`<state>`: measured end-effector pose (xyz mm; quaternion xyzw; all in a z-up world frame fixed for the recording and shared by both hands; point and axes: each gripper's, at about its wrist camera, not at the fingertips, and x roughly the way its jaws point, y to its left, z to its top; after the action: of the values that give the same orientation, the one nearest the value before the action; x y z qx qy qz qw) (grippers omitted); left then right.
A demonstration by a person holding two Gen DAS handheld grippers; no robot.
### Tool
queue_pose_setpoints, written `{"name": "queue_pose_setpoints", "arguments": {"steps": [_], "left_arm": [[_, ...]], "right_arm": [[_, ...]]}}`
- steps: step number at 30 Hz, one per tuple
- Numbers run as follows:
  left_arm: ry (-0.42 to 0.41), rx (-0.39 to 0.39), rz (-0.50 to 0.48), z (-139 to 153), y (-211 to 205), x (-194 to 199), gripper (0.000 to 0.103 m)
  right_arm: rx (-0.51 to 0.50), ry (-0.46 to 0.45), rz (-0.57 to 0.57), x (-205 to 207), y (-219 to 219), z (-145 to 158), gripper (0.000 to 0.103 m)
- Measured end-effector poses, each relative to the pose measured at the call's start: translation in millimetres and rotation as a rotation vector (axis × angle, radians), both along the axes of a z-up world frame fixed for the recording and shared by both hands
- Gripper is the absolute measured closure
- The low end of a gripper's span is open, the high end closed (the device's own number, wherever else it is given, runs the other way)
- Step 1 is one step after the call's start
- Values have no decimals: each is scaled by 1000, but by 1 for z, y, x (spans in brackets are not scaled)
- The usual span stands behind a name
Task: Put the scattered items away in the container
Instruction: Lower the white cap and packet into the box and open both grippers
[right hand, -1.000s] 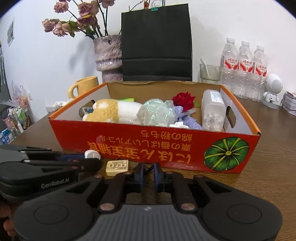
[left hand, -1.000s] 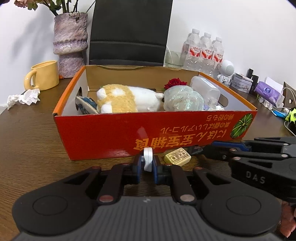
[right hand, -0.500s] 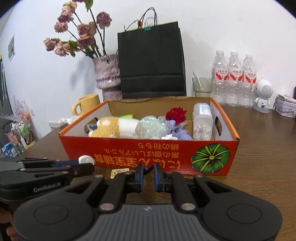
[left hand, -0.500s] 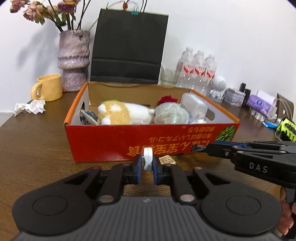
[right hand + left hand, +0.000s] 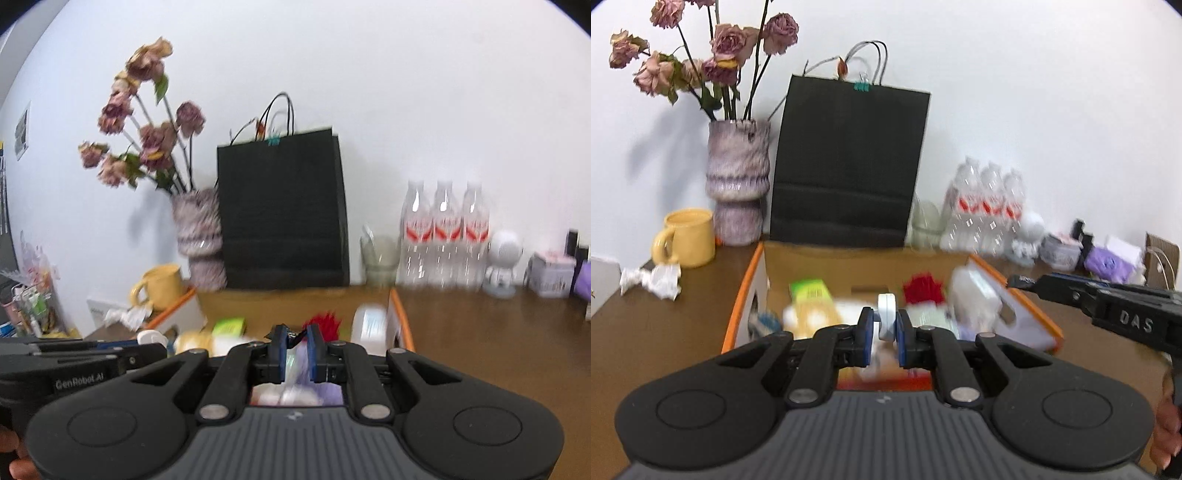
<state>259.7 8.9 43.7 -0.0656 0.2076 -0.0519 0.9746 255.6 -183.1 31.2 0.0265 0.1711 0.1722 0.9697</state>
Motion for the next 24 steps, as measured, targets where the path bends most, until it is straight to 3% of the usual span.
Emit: {"name": "queue_pose_setpoints", "arguments": {"steps": [4, 7, 13, 15, 16, 17, 19, 21, 24], "left_arm": [[17, -20, 39, -5, -1, 33, 90], [73, -37, 44, -20, 2, 53, 90], [122, -23, 58, -37, 7, 63, 89], [132, -26, 75, -38, 10, 63, 65], [139, -16, 93, -37, 10, 62, 25], [135, 2, 114, -35, 9, 61, 1], [94, 56, 145, -29, 6, 54, 0], [83, 88, 149, -24, 4, 51, 0], [88, 71, 151, -21, 5, 50, 0]], "right_arm": [[27, 29, 1, 31, 0, -4, 93], [4, 76, 0, 51, 3, -19, 93], [-13, 147, -7, 70, 6, -40, 92], [-16, 166, -6, 71, 6, -42, 89], [-14, 181, -9, 72, 5, -42, 72], [-15, 198, -11, 73, 4, -42, 35], [-22, 217, -17, 73, 2, -39, 0], [-32, 215, -14, 71, 0, -35, 0], [-27, 228, -29, 71, -4, -30, 0]]}}
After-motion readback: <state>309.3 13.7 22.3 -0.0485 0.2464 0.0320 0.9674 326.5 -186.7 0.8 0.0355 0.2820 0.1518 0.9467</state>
